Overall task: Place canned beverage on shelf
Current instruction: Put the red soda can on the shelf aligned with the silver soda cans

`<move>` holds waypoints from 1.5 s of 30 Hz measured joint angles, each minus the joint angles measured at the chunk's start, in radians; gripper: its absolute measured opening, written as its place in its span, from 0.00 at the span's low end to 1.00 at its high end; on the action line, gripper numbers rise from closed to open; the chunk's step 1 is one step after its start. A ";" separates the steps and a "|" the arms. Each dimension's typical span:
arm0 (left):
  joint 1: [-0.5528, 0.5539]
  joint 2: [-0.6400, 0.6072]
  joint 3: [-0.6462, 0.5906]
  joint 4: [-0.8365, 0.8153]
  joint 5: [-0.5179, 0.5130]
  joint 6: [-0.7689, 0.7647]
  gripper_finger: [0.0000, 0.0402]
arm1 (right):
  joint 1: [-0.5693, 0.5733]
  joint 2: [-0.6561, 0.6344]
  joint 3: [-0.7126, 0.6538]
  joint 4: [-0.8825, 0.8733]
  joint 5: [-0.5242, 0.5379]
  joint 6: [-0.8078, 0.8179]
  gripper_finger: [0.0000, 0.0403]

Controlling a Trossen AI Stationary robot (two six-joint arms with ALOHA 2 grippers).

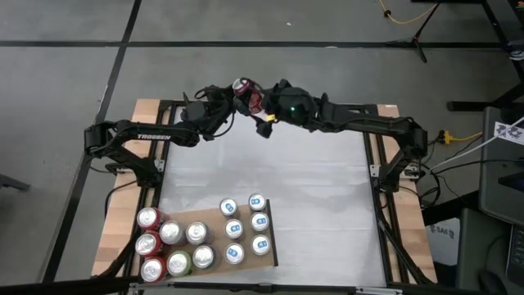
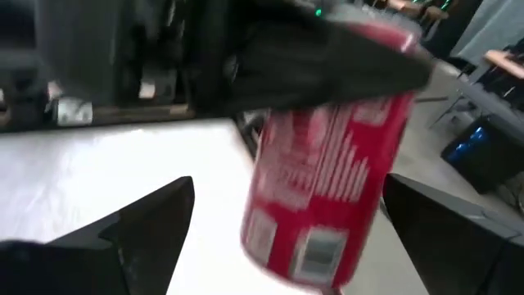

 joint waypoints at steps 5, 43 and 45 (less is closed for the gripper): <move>-0.005 0.000 0.000 0.000 -0.001 0.000 0.71 | -0.019 0.009 0.002 0.056 0.007 0.003 0.96; -0.032 0.002 -0.002 0.028 0.067 0.053 0.71 | -0.021 0.014 0.002 -0.003 -0.081 -0.004 0.96; -0.032 0.002 -0.002 0.030 0.070 0.053 0.71 | -0.021 0.014 0.001 -0.034 -0.081 -0.003 0.96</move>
